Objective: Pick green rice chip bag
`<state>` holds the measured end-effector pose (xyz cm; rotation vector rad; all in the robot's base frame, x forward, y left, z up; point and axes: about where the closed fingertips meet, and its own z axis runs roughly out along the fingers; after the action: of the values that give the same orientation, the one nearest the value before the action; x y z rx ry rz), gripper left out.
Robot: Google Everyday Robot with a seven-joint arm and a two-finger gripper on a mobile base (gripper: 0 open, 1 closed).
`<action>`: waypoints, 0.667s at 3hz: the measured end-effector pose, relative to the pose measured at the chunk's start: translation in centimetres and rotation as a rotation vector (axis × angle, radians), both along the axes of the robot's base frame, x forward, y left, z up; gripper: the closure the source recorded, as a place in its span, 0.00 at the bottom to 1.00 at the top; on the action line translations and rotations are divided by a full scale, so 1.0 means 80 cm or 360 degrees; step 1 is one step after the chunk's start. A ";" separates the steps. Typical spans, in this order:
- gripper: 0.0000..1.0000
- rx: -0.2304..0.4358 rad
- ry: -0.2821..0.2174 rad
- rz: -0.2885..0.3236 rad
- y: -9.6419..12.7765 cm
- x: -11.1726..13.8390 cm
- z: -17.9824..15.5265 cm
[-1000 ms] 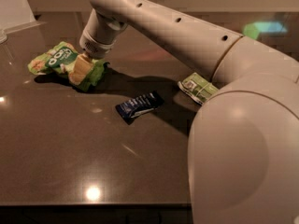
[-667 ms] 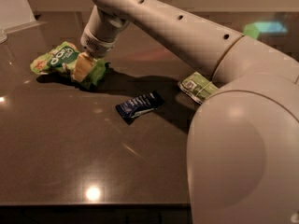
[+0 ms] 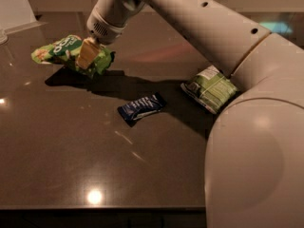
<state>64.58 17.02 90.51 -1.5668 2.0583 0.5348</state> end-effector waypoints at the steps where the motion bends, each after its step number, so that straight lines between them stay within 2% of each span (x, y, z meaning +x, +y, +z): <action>1: 1.00 0.0074 -0.0061 0.0055 -0.016 -0.010 0.048; 2: 1.00 0.0110 -0.0123 0.0144 -0.028 -0.021 0.087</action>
Offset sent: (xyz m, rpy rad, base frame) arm -0.0275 -0.0394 0.1119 0.0965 -0.1305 0.1547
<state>62.88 14.77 97.48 -1.6206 1.8993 0.5637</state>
